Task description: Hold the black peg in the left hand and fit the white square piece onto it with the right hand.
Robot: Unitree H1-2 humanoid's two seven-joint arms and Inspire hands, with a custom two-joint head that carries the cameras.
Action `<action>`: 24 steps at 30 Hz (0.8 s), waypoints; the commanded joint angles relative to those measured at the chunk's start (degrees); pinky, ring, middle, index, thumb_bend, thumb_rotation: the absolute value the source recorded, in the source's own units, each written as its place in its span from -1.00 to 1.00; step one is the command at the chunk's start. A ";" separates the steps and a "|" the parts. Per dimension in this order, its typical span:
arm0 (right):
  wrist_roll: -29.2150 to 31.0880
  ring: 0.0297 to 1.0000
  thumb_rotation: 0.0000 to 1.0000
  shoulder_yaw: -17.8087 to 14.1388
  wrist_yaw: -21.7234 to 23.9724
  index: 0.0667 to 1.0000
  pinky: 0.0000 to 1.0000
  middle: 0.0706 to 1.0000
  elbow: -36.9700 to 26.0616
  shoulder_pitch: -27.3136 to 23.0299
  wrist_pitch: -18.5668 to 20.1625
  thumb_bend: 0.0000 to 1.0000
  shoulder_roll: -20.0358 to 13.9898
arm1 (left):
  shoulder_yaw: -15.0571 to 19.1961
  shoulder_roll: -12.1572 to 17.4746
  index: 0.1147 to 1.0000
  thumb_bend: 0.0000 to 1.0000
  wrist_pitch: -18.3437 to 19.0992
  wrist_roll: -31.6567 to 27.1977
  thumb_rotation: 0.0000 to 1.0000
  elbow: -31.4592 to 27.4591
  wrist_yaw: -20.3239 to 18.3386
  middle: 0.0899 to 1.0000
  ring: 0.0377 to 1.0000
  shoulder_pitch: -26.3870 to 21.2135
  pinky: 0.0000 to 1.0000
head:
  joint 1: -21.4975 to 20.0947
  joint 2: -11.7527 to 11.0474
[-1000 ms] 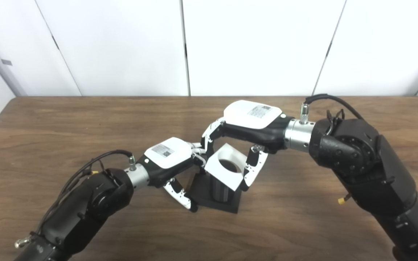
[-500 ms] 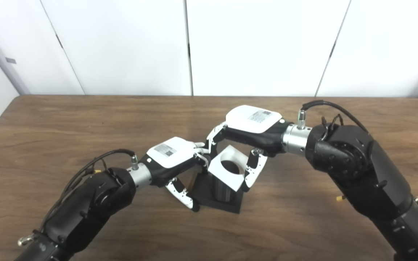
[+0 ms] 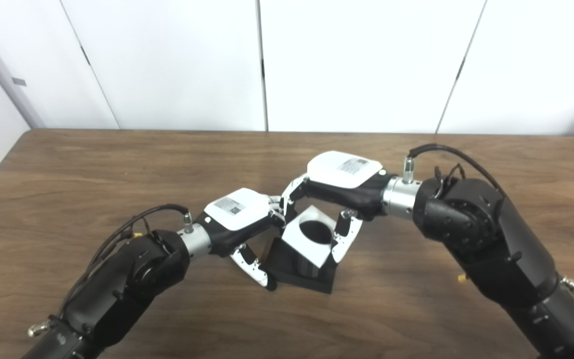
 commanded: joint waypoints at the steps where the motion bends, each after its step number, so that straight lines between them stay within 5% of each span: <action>1: 0.11 0.54 -0.73 0.06 -1.01 -0.12 0.39 0.50 -0.52 -1.77 -1.64 0.05 0.20 | -2.54 -0.73 -0.15 0.04 0.40 2.61 -0.83 0.64 -3.85 0.78 0.89 1.16 0.81 | 0.01 0.00; 19: -3.13 0.57 -0.71 4.58 1.16 -0.09 0.43 0.54 0.30 -1.04 -0.68 0.05 0.37 | -2.59 -0.83 -0.14 0.04 0.67 3.11 -0.83 0.45 -3.60 0.78 0.88 1.15 0.80 | -0.02 0.43; 21: -3.91 0.58 -0.58 4.78 1.99 0.22 0.42 0.57 0.46 -1.18 -0.14 0.56 -0.18 | -2.52 -0.75 -0.14 0.04 0.52 3.08 -0.83 0.44 -3.44 0.79 0.87 1.19 0.79 | -0.10 0.38; 24: -4.58 0.60 -0.56 4.54 2.78 0.41 0.40 0.61 0.72 -1.25 0.34 0.76 -0.63 | -2.36 -0.64 -0.15 0.04 0.55 2.95 -0.83 0.38 -3.42 0.79 0.87 1.23 0.78 | -0.03 0.41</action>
